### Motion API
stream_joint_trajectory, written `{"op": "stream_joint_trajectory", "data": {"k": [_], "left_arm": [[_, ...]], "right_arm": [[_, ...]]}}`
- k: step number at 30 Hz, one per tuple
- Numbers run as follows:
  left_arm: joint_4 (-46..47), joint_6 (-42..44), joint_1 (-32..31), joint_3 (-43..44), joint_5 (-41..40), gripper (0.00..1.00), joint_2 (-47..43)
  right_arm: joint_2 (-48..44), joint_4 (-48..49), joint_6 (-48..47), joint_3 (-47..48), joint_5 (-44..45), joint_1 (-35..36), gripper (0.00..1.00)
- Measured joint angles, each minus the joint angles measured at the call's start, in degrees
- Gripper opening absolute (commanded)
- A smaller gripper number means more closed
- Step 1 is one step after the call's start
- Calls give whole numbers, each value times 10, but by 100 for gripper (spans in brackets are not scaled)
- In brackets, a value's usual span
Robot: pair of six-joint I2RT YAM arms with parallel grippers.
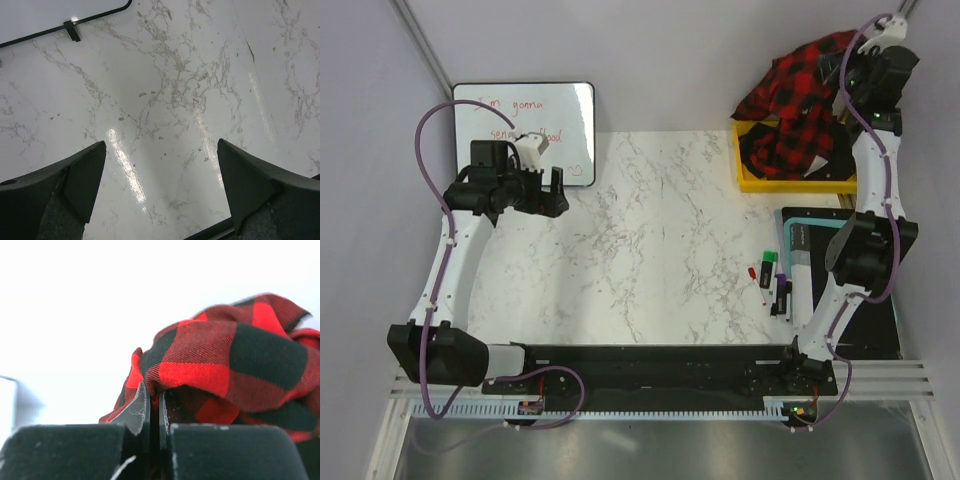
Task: Fold and stack the long sleeve shirts
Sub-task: Grab the shirt from the pile, then move the shirt to the center of the board
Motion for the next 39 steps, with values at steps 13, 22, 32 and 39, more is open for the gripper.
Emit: {"op": "stream_joint_trajectory", "data": {"k": [13,22,32,39], "left_arm": [[0,-45,54,2,-8,99,-30],[0,-70,88,6,-3,100,-54],[-7,-23,96,-9,79,100,-91],[-35,137,70,-98,139,100,-131]], "right_arm": [[-171,97,155,169,-57,118,0],[-210,122,144,159,-28,271,0],[-459,47,112,-385,-69,299,98],[-627,-222,-87,-610,-38,286,98]]}}
